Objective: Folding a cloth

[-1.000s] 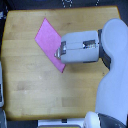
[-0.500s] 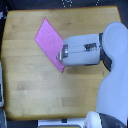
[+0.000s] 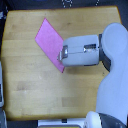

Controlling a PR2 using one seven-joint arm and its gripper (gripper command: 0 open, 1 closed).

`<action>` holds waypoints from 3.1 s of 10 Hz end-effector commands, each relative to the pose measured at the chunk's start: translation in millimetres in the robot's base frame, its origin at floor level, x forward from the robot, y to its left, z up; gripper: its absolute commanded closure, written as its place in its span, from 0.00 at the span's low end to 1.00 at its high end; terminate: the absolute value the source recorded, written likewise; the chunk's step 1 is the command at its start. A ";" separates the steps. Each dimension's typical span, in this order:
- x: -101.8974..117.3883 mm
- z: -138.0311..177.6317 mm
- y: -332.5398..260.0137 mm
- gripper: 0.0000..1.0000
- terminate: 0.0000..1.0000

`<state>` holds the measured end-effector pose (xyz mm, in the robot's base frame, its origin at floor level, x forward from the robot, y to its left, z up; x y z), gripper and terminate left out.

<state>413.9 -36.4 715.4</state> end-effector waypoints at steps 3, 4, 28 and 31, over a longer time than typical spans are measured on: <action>8.9 3.3 6.1 1.00 0.00; 8.1 4.1 5.2 1.00 0.00; 23.9 50.0 -5.5 1.00 0.00; 40.5 85.7 2.7 1.00 0.00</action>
<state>430.3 -42.8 748.1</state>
